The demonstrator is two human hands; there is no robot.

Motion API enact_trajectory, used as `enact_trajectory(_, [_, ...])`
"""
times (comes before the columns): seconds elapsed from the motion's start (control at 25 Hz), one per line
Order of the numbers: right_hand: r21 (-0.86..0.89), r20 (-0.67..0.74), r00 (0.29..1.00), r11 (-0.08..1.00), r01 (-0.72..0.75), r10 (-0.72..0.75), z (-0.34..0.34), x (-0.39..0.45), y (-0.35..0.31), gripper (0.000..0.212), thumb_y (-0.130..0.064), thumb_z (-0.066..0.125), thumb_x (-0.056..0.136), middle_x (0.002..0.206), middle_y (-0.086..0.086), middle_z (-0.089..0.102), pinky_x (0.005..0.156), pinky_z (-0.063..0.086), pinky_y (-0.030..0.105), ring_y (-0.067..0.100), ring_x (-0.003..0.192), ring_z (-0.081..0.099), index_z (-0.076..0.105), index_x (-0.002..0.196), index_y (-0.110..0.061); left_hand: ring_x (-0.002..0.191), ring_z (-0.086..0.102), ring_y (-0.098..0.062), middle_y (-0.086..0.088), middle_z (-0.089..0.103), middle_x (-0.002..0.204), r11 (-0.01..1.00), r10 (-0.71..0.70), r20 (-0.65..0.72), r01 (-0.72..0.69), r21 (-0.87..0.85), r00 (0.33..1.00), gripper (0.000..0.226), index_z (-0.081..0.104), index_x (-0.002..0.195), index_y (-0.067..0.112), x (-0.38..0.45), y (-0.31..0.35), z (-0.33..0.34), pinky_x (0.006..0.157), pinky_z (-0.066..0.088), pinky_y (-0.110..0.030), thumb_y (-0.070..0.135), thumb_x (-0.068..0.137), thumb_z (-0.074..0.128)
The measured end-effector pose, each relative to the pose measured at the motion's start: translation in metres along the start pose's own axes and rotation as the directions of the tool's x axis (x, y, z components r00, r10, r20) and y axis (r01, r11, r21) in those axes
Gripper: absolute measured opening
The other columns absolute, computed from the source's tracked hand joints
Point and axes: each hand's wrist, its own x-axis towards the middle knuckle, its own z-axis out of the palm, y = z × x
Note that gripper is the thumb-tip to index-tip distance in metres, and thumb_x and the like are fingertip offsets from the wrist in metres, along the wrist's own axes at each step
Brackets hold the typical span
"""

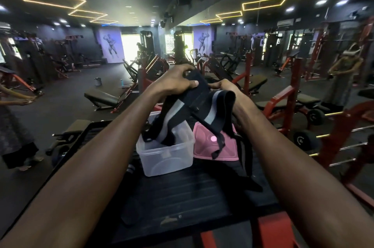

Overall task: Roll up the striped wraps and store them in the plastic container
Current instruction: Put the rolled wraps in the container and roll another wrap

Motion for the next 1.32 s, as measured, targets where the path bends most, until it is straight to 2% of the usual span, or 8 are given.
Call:
enact_trajectory(0.16, [-0.158,-0.060,0.998,0.987,-0.031,0.022,-0.040,0.007,0.000,0.026,-0.014,0.046,0.096,0.051,0.007,0.062,0.064,0.046,0.031,0.019,0.040,0.058,0.060,0.075,-0.008,0.086,0.063,-0.011,0.001,0.061,0.111,0.980,-0.138,0.140,0.155,-0.122,0.981,0.054,0.045,0.145,0.024,0.017,0.016,0.042,0.065,0.052,-0.023,0.018,0.095,0.065])
enact_trajectory(0.32, [-0.454,-0.151,0.988,0.890,-0.048,-0.023,-0.082,0.025,0.007,0.019,-0.021,0.056,0.087,0.067,0.007,0.063,0.062,0.048,0.031,0.019,0.056,0.056,0.066,0.074,-0.013,0.105,0.067,-0.028,-0.011,0.066,0.121,0.932,-0.230,0.168,0.267,-0.246,0.959,0.045,0.051,0.138,0.016,0.027,0.007,0.098,0.094,0.057,-0.045,0.011,0.094,0.062])
enact_trajectory(0.48, [-0.639,-0.163,0.978,0.769,-0.003,-0.131,-0.099,0.021,0.008,0.018,-0.015,0.057,0.090,0.074,0.010,0.075,0.073,0.054,0.034,0.021,0.070,0.061,0.069,0.079,-0.006,0.090,0.061,-0.021,-0.006,0.062,0.098,0.927,-0.297,0.066,0.304,-0.218,0.953,0.031,0.054,0.122,0.017,0.027,-0.010,0.143,0.071,0.053,-0.030,0.004,0.094,0.056])
enact_trajectory(0.76, [-0.459,-0.108,0.978,0.882,0.109,-0.177,-0.117,0.028,0.000,0.015,0.005,0.054,0.090,0.045,-0.005,0.062,0.048,0.048,0.018,0.003,0.040,0.058,0.061,0.081,-0.004,0.098,0.065,-0.027,-0.010,0.065,0.109,0.856,-0.403,0.070,0.403,-0.325,0.913,0.045,0.052,0.125,0.017,0.039,-0.046,0.197,0.089,0.056,-0.040,0.025,0.084,0.068])
enact_trajectory(0.88, [-0.524,-0.161,0.980,0.852,0.014,-0.115,-0.118,0.028,-0.004,0.009,-0.003,0.059,0.091,0.079,0.009,0.072,0.061,0.054,0.026,0.016,0.064,0.065,0.067,0.090,0.002,0.068,0.059,-0.024,-0.009,0.064,0.080,0.855,-0.426,0.056,0.422,-0.302,0.903,0.029,0.064,0.098,0.008,0.039,-0.044,0.201,0.066,0.047,-0.032,0.026,0.076,0.062])
enact_trajectory(1.0, [-0.660,-0.162,0.983,0.750,-0.041,-0.088,-0.122,0.022,-0.013,0.017,-0.015,0.057,0.097,0.087,0.012,0.066,0.061,0.052,0.031,0.020,0.073,0.062,0.062,0.092,0.000,0.066,0.063,-0.030,-0.011,0.064,0.070,0.846,-0.455,-0.090,0.398,-0.353,0.886,0.026,0.067,0.074,0.010,0.039,-0.030,0.195,0.067,0.051,-0.041,0.025,0.089,0.051])
enact_trajectory(1.16, [-0.426,-0.140,0.990,0.903,-0.051,-0.010,-0.124,0.031,-0.014,0.016,-0.005,0.050,0.095,0.104,0.019,0.070,0.087,0.059,0.046,0.027,0.088,0.068,0.063,0.098,0.004,0.052,0.043,-0.017,-0.001,0.050,0.062,0.664,-0.499,0.228,0.539,-0.519,0.836,0.058,0.060,0.078,0.013,0.028,-0.001,0.174,0.053,0.036,-0.026,0.065,0.092,0.041])
enact_trajectory(1.32, [-0.097,-0.104,0.994,0.995,0.008,-0.018,-0.118,0.036,-0.007,0.027,0.008,0.035,0.095,0.083,0.017,0.067,0.073,0.061,0.038,0.024,0.071,0.065,0.062,0.093,0.008,0.072,0.063,-0.023,-0.004,0.063,0.075,0.576,-0.409,0.357,0.541,-0.613,0.840,0.027,0.063,0.084,0.013,0.028,0.004,0.167,0.071,0.057,-0.037,0.036,0.094,0.056])
